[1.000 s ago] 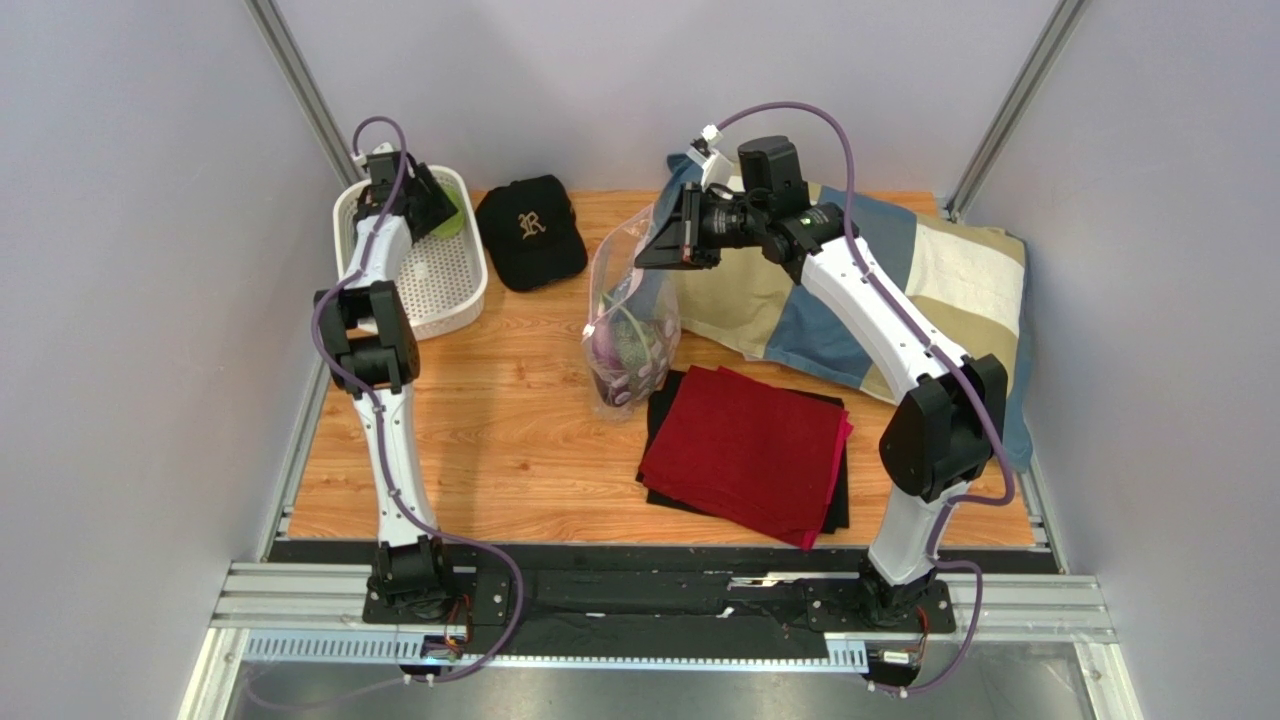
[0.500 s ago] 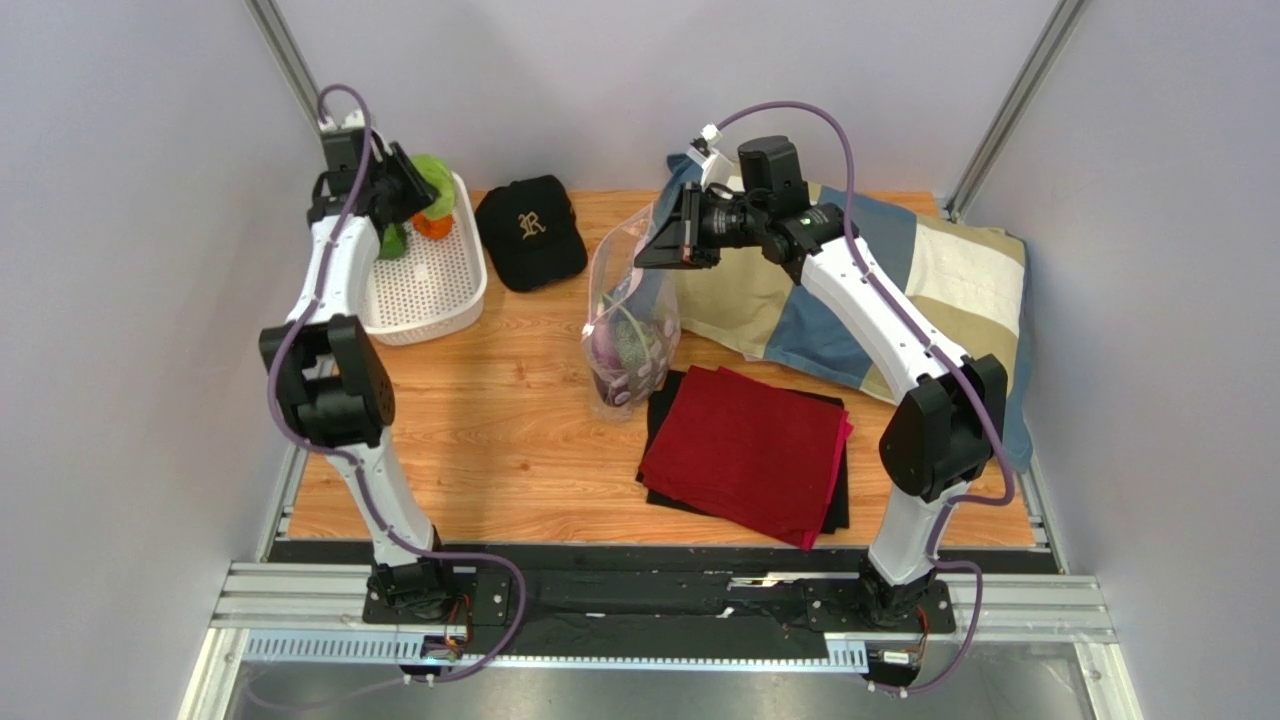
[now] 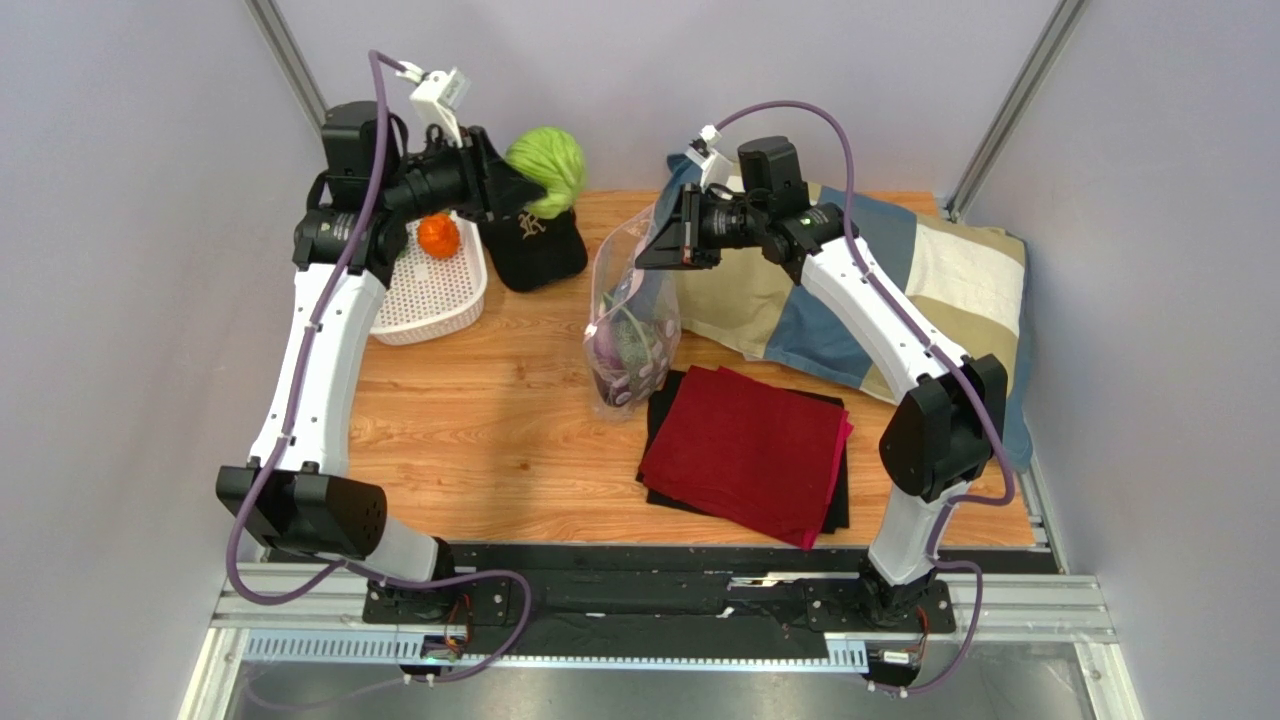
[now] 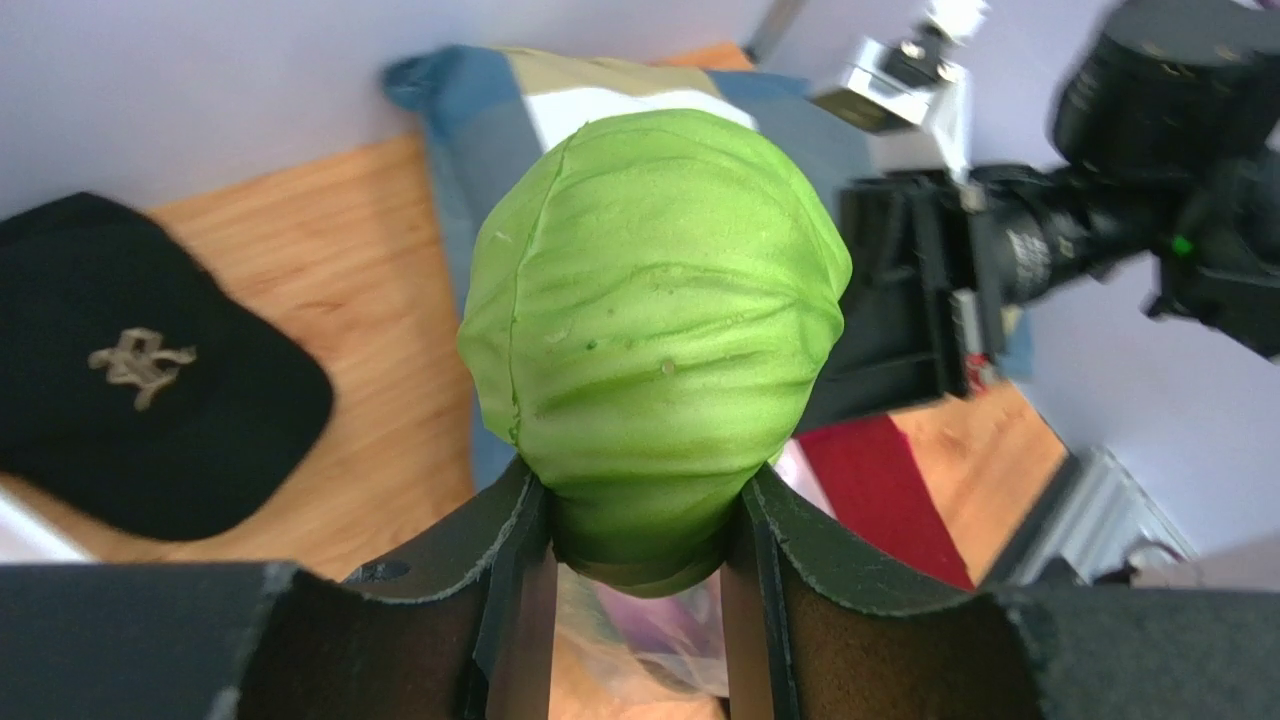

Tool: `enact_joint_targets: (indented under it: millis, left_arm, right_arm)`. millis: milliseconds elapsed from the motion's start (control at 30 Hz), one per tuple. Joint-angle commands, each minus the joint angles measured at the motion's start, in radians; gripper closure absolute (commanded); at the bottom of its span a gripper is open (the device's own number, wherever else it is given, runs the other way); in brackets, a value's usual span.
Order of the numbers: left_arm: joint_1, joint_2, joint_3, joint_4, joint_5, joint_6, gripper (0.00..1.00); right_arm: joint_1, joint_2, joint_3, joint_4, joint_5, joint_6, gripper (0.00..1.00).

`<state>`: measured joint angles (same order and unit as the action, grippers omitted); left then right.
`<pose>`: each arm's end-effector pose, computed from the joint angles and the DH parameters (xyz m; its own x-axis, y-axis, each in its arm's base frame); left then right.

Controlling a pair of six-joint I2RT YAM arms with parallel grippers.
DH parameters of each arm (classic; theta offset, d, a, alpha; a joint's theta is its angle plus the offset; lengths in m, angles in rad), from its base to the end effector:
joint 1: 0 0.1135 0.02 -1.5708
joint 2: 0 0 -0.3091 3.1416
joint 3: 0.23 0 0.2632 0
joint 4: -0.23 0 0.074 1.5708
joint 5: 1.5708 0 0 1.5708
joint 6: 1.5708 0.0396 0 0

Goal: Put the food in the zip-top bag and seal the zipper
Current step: Pick up the fake vegetable from the bin, then place the fake vegetable in the zipper food storage bag.

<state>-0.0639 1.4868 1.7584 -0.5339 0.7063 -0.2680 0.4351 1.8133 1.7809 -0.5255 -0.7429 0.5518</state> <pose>0.3231 -0.0464 0.5211 -0.4280 -0.1745 -0.8868 0.5815 0.6979 -0.4180 0.3876 0.2097 0.4106 -0.8444 0.0333 -0.5347 -0.4558 0.4798 0.7497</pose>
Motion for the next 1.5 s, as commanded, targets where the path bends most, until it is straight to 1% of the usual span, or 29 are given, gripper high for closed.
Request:
enact_joint_targets:
  millis: [0,67,133,233,400,433,467,500,533,567,633,667,833,933,967,1000,1033,1067,1133,1200,1233,1267,1300,1333,1400,1433,1467]
  left_arm:
    - [-0.051,-0.011,0.021,-0.072,0.163,0.061,1.0]
    - [-0.088,-0.022,0.015,-0.078,0.2,0.058,1.0]
    - [-0.141,-0.026,-0.008,-0.078,0.203,0.065,1.0]
    - [-0.184,-0.03,-0.03,-0.083,0.202,0.07,1.0]
    - [-0.218,0.0,-0.019,-0.139,0.213,0.079,1.0]
    - [-0.229,0.006,-0.011,-0.159,0.203,0.104,1.0]
    - [-0.25,0.021,-0.001,-0.219,0.188,0.124,1.0]
    - [-0.26,0.029,0.024,-0.251,0.133,0.144,1.0]
    - [-0.263,0.038,0.033,-0.282,0.11,0.174,1.0]
    - [-0.263,0.052,0.042,-0.334,0.057,0.184,1.0]
    - [-0.263,0.062,0.072,-0.383,-0.006,0.229,1.0]
    - [-0.263,0.066,0.081,-0.424,-0.077,0.246,1.0]
    - [-0.266,0.079,0.134,-0.509,-0.255,0.351,1.0]
    - [-0.281,0.124,0.219,-0.598,-0.292,0.407,1.0]
    - [-0.293,0.154,0.243,-0.653,-0.303,0.421,1.0]
    - [-0.307,0.171,0.292,-0.684,-0.309,0.438,1.0]
    - [-0.323,0.185,0.314,-0.71,-0.314,0.473,1.0]
    - [-0.361,0.21,0.332,-0.753,-0.323,0.492,1.0]
    - [-0.395,0.227,0.365,-0.779,-0.352,0.521,1.0]
    - [-0.418,0.245,0.375,-0.791,-0.367,0.523,0.96]
    - [-0.418,0.26,0.38,-0.795,-0.367,0.515,0.92]
    - [-0.418,0.27,0.389,-0.81,-0.366,0.516,0.8]
    - [-0.418,0.282,0.413,-0.822,-0.366,0.518,0.71]
    - [-0.418,0.303,0.427,-0.83,-0.372,0.506,0.54]
    - [-0.416,0.319,0.466,-0.847,-0.369,0.497,0.39]
    - [-0.416,0.32,0.47,-0.841,-0.369,0.49,0.24]
    - [-0.416,0.317,0.472,-0.836,-0.367,0.486,0.21]
  right_arm:
    - [0.001,-0.028,0.008,0.009,-0.01,-0.027,1.0]
    - [0.002,-0.034,0.003,0.005,-0.009,-0.029,1.0]
    - [0.002,-0.038,-0.001,0.004,-0.007,-0.033,1.0]
    - [0.005,-0.049,-0.002,-0.008,-0.004,-0.047,1.0]
    - [0.005,-0.063,-0.002,-0.027,-0.001,-0.055,1.0]
    - [0.005,-0.063,0.0,-0.028,-0.001,-0.055,1.0]
    - [0.005,-0.066,0.002,-0.03,-0.001,-0.055,1.0]
    - [0.004,-0.068,0.005,-0.034,0.0,-0.053,1.0]
    - [0.005,-0.072,0.009,-0.039,-0.001,-0.056,1.0]
    - [0.004,-0.078,0.011,-0.047,-0.003,-0.056,1.0]
    - [0.005,-0.098,-0.006,-0.048,-0.004,-0.047,1.0]
    - [0.005,-0.106,-0.018,-0.048,-0.004,-0.043,1.0]
    - [0.005,-0.138,-0.055,-0.045,-0.007,-0.056,1.0]
    - [0.004,-0.137,-0.044,-0.045,-0.015,-0.061,1.0]
    - [0.005,-0.132,-0.04,-0.038,-0.016,-0.058,1.0]
    - [0.005,-0.129,-0.034,-0.037,-0.021,-0.058,1.0]
    - [0.005,-0.123,-0.029,-0.033,-0.023,-0.055,1.0]
    - [0.005,-0.114,-0.025,-0.027,-0.026,-0.052,1.0]
    - [0.007,-0.103,-0.008,-0.022,-0.033,-0.046,1.0]
    - [0.011,-0.097,0.006,-0.018,-0.038,-0.046,1.0]
    - [0.013,-0.095,0.009,-0.016,-0.039,-0.044,1.0]
    - [0.013,-0.095,0.008,-0.018,-0.039,-0.044,1.0]
    - [0.01,-0.098,0.008,-0.018,-0.042,-0.046,1.0]
    - [0.013,-0.1,0.006,-0.018,-0.044,-0.047,1.0]
    - [0.013,-0.103,0.003,-0.022,-0.047,-0.049,1.0]
    - [0.013,-0.104,0.005,-0.025,-0.047,-0.049,1.0]
    - [0.011,-0.104,0.003,-0.03,-0.049,-0.053,1.0]
